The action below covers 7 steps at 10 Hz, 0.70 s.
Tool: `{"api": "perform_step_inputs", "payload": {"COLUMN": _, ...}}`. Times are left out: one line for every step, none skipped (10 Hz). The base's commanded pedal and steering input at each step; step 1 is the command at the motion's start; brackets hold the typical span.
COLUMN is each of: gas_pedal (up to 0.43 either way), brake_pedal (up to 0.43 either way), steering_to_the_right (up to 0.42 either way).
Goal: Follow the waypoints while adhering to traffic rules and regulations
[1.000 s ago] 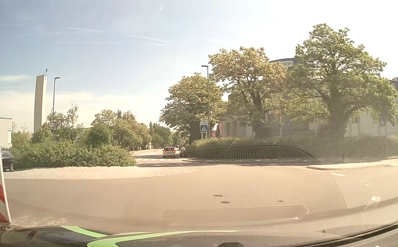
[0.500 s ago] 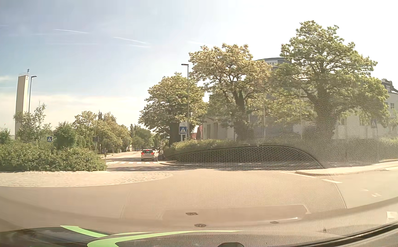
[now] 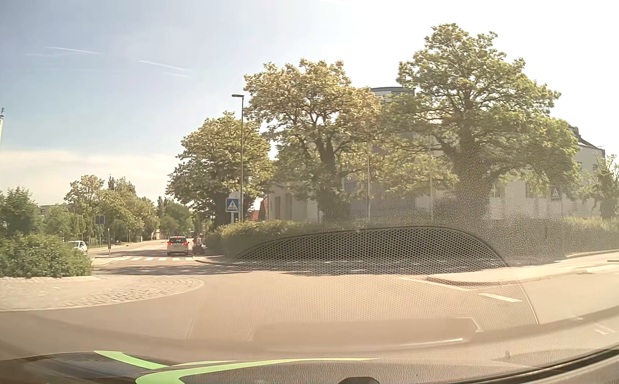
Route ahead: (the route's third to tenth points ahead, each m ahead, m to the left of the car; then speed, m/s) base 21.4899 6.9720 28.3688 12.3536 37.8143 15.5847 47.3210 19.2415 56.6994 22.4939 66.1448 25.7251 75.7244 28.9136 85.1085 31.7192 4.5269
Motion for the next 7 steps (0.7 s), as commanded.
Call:
{"api": "perform_step_inputs", "payload": {"gas_pedal": 0.220, "brake_pedal": 0.000, "steering_to_the_right": 0.181}}
{"api": "perform_step_inputs", "payload": {"gas_pedal": 0.220, "brake_pedal": 0.000, "steering_to_the_right": 0.151}}
{"api": "perform_step_inputs", "payload": {"gas_pedal": 0.209, "brake_pedal": 0.000, "steering_to_the_right": 0.106}}
{"api": "perform_step_inputs", "payload": {"gas_pedal": 0.189, "brake_pedal": 0.000, "steering_to_the_right": 0.064}}
{"api": "perform_step_inputs", "payload": {"gas_pedal": 0.169, "brake_pedal": 0.000, "steering_to_the_right": 0.013}}
{"api": "perform_step_inputs", "payload": {"gas_pedal": 0.157, "brake_pedal": 0.000, "steering_to_the_right": -0.020}}
{"api": "perform_step_inputs", "payload": {"gas_pedal": 0.138, "brake_pedal": 0.000, "steering_to_the_right": -0.057}}
